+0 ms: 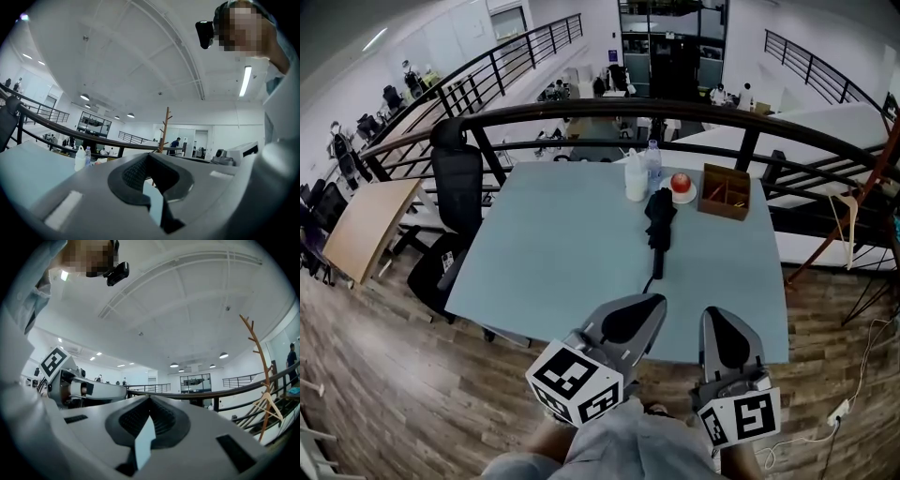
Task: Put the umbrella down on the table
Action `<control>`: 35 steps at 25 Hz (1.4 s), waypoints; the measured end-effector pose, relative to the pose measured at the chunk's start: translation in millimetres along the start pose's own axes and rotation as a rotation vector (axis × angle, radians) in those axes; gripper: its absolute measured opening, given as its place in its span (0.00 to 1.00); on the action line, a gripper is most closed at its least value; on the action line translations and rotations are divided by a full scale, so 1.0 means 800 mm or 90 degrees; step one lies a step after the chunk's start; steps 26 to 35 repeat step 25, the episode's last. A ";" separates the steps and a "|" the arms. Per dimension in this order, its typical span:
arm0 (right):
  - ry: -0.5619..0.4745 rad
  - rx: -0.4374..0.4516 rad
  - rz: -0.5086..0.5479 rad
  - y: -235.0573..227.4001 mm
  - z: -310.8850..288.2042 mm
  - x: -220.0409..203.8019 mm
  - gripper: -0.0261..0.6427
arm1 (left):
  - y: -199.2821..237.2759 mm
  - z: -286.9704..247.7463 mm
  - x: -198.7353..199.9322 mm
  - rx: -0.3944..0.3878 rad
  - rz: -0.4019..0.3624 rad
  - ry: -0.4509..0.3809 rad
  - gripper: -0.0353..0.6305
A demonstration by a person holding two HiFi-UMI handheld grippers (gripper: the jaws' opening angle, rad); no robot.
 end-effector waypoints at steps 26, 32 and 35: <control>0.002 0.007 0.000 -0.008 0.003 -0.002 0.03 | -0.009 -0.010 -0.004 -0.011 -0.008 0.012 0.06; 0.002 0.007 0.000 -0.008 0.003 -0.002 0.03 | -0.009 -0.010 -0.004 -0.011 -0.008 0.012 0.06; 0.002 0.007 0.000 -0.008 0.003 -0.002 0.03 | -0.009 -0.010 -0.004 -0.011 -0.008 0.012 0.06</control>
Point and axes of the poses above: the fingertips, and each gripper's own axes: z backward along the fingers, y to its left, x out of its top, the point moved 7 cm from there along z, backward along the fingers, and after that the axes turned 1 degree about z, right-handed, at the moved point
